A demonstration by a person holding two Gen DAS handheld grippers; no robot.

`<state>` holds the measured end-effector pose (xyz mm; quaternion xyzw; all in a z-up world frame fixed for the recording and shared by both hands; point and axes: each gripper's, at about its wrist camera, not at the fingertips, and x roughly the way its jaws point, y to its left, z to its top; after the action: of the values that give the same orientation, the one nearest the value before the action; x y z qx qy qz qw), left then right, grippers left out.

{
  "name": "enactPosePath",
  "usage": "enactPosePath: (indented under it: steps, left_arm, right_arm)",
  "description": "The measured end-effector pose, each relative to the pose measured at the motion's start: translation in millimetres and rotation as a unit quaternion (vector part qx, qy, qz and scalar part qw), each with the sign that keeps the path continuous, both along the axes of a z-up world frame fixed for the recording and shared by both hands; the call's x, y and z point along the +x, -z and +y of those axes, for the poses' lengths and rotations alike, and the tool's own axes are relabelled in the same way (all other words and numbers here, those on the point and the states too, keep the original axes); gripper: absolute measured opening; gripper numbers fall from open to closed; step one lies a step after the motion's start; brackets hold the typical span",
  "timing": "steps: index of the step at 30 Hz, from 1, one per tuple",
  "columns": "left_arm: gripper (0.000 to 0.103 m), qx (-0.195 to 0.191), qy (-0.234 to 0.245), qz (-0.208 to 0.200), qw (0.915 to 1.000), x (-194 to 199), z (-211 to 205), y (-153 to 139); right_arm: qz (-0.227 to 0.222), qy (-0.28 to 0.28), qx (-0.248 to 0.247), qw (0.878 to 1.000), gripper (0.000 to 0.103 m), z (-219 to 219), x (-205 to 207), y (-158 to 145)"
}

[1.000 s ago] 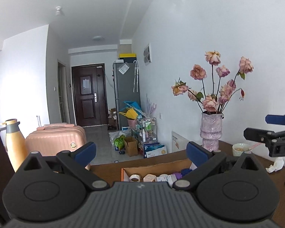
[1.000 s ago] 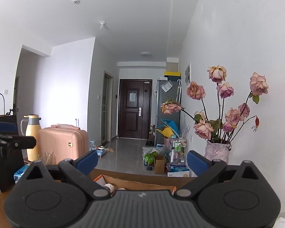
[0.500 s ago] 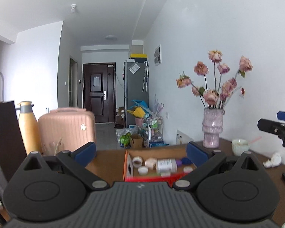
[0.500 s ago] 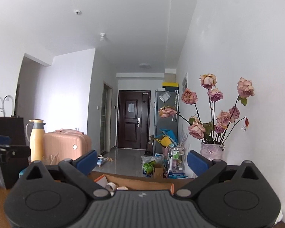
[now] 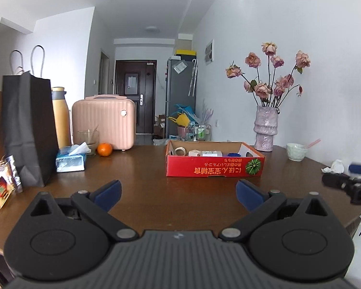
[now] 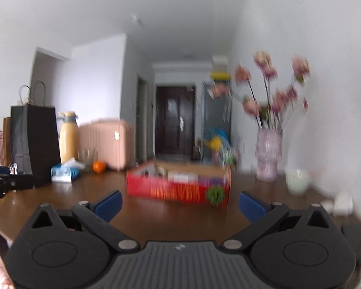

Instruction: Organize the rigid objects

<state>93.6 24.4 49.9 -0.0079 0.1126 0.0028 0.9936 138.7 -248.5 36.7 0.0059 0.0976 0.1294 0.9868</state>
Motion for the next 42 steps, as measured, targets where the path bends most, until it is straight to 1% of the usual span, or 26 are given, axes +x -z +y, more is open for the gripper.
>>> enactPosePath:
  steps: [2, 6, 8, 11, 14, 23, 27, 42]
  left_arm:
    - [0.103, 0.002, -0.008, -0.008, 0.9999, -16, -3, 8]
    - [0.103, 0.047, 0.003, -0.018, 0.9987, -31, -16, 13]
    - [0.103, 0.058, 0.008, -0.024, 0.9980, -32, -20, 10]
    - [0.103, 0.049, 0.012, -0.026, 0.9984, -30, -21, 9]
    - [0.103, 0.043, 0.015, -0.014, 0.9989, -27, -21, 10]
    - [0.103, 0.045, 0.013, -0.017, 0.9988, -27, -19, 10]
    - [0.103, 0.044, 0.012, -0.018, 0.9988, -28, -19, 9]
    - [0.103, 0.040, 0.012, -0.019, 0.9989, -28, -17, 8]
  right_arm:
    - [0.023, 0.000, 0.014, 1.000, 0.103, 3, -13, 6]
    - [0.020, -0.011, 0.015, 1.000, 0.103, 11, -45, 10]
    - [0.015, -0.018, 0.015, 1.000, 0.103, 15, -54, 10]
    - [0.004, -0.022, 0.014, 1.000, 0.103, 19, -58, 8]
    - [0.013, -0.022, 0.026, 0.999, 0.103, 16, -54, 7]
    - [0.038, -0.004, 0.037, 0.999, 0.103, 7, -46, 10]
    - [0.029, 0.000, 0.025, 0.999, 0.103, 10, -48, 9]
    - [0.022, -0.005, 0.029, 0.999, 0.103, 10, -49, 10]
